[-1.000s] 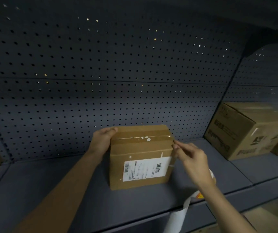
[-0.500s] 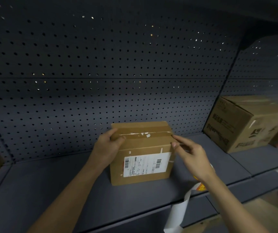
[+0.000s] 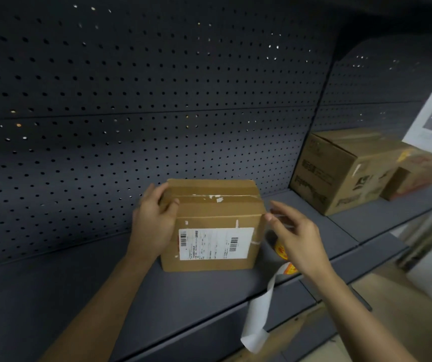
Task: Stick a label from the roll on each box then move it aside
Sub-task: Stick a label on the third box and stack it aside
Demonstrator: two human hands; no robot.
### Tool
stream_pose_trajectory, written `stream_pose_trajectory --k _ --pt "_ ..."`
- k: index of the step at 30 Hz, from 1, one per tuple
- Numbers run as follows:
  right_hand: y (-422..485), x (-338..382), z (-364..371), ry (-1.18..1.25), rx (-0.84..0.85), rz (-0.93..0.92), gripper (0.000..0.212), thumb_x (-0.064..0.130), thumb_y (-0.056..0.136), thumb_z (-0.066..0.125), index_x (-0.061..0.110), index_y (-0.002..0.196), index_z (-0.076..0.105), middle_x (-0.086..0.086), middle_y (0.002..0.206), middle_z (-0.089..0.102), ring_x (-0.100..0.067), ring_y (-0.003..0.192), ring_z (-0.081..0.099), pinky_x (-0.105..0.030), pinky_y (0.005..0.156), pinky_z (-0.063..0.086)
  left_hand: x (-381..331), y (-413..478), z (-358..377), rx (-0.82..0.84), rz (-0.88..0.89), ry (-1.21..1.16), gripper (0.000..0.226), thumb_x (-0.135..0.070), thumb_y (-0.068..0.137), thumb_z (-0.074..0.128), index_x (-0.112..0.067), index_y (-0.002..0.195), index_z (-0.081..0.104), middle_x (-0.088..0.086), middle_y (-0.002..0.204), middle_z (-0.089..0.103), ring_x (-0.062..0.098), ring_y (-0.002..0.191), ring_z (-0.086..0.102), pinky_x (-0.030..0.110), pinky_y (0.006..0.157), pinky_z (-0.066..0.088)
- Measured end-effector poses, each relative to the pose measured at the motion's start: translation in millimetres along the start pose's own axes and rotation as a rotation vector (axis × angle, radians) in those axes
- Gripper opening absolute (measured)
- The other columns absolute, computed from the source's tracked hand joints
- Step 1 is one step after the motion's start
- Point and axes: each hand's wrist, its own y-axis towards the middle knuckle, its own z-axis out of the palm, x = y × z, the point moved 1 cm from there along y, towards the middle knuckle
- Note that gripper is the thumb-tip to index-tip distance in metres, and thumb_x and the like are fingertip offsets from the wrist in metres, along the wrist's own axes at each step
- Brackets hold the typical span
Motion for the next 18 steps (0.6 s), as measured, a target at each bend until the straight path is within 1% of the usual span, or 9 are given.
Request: stream_pose_trajectory --k 1,2,4,5,8,12,14,16,18 --pt "-3.7 -4.1 -4.4 0.005 -0.043 0.001 0.028 0.033 0.095 0.064 0.028 0.122 0.067 0.012 0.111 0.068 0.006 0.101 0.063 -0.014 0.085 0.051 -3.6 -7.8 0.4 -0.078 0.068 0.031 0.034 -0.027 0.096 0.058 -0.026 0.130 0.059 0.000 0.143 0.051 0.020 0.133 0.047 0.043 0.111 0.040" --pt "-7.8 -9.6 -9.1 -0.004 -0.090 0.003 0.024 0.031 0.096 0.063 0.028 0.119 0.068 0.012 0.111 0.069 0.004 0.101 0.063 -0.020 0.087 0.052 -8.0 -16.8 1.7 -0.150 0.147 0.063 0.030 -0.022 0.095 0.059 -0.023 0.126 0.062 0.000 0.145 0.048 0.019 0.136 0.042 0.034 0.113 0.034" --pt "-16.2 -23.4 -17.9 -0.044 -0.172 0.020 0.016 0.026 0.097 0.062 0.026 0.111 0.071 0.009 0.108 0.070 -0.004 0.101 0.065 -0.033 0.089 0.054 -17.4 -35.5 7.6 -0.224 0.295 0.118 0.023 -0.014 0.092 0.062 -0.019 0.115 0.066 -0.004 0.131 0.054 0.015 0.127 0.042 0.010 0.106 0.023" --pt "-20.2 -30.6 -22.0 -0.074 -0.190 0.032 0.014 0.022 0.097 0.062 0.026 0.107 0.071 0.008 0.106 0.070 -0.008 0.100 0.066 -0.035 0.087 0.054 -21.9 -44.9 12.9 -0.212 0.330 0.123 0.019 -0.012 0.091 0.063 -0.019 0.108 0.067 -0.008 0.122 0.057 0.014 0.119 0.045 0.006 0.100 0.023" --pt "-32.1 -52.2 -32.2 -0.224 -0.136 0.060 0.019 0.012 0.096 0.061 0.024 0.105 0.072 0.003 0.099 0.068 -0.014 0.091 0.064 -0.025 0.077 0.050 -22.2 -61.8 37.6 -0.078 0.328 0.115 0.010 -0.018 0.090 0.062 -0.027 0.093 0.066 -0.020 0.098 0.059 0.012 0.106 0.049 0.017 0.090 0.034" --pt "-44.4 -76.9 -38.1 -0.449 0.038 0.063 0.029 0.003 0.090 0.063 0.022 0.109 0.073 0.002 0.094 0.061 -0.016 0.082 0.059 -0.018 0.072 0.040 -22.6 -74.8 65.3 -0.028 0.448 0.173 0.013 -0.024 0.088 0.057 -0.020 0.087 0.070 -0.011 0.105 0.058 0.014 0.111 0.045 0.029 0.095 0.038" --pt "-47.9 -84.0 -37.8 -0.514 0.119 0.051 0.030 0.006 0.089 0.064 0.026 0.110 0.071 0.005 0.091 0.056 -0.012 0.079 0.055 -0.017 0.071 0.040 -24.5 -81.2 75.0 0.002 0.528 0.134 0.018 -0.024 0.088 0.054 -0.016 0.087 0.070 -0.006 0.107 0.059 0.015 0.110 0.048 0.022 0.096 0.036" --pt "-48.8 -87.9 -36.1 -0.551 0.179 0.049 0.029 0.012 0.092 0.062 0.030 0.114 0.068 0.005 0.090 0.054 -0.013 0.080 0.055 -0.026 0.073 0.045 -24.8 -86.4 87.2 0.079 0.565 0.083 0.020 -0.024 0.089 0.052 -0.015 0.088 0.070 -0.005 0.104 0.061 0.013 0.106 0.050 0.013 0.095 0.033" --pt "-48.3 -90.2 -33.4 -0.573 0.211 0.061 0.026 0.018 0.095 0.058 0.032 0.116 0.065 0.003 0.094 0.055 -0.017 0.083 0.057 -0.035 0.074 0.050 -22.9 -90.8 102.3 0.170 0.574 0.056 0.022 -0.025 0.090 0.051 -0.015 0.092 0.070 -0.006 0.101 0.062 0.011 0.101 0.054 0.012 0.091 0.037"
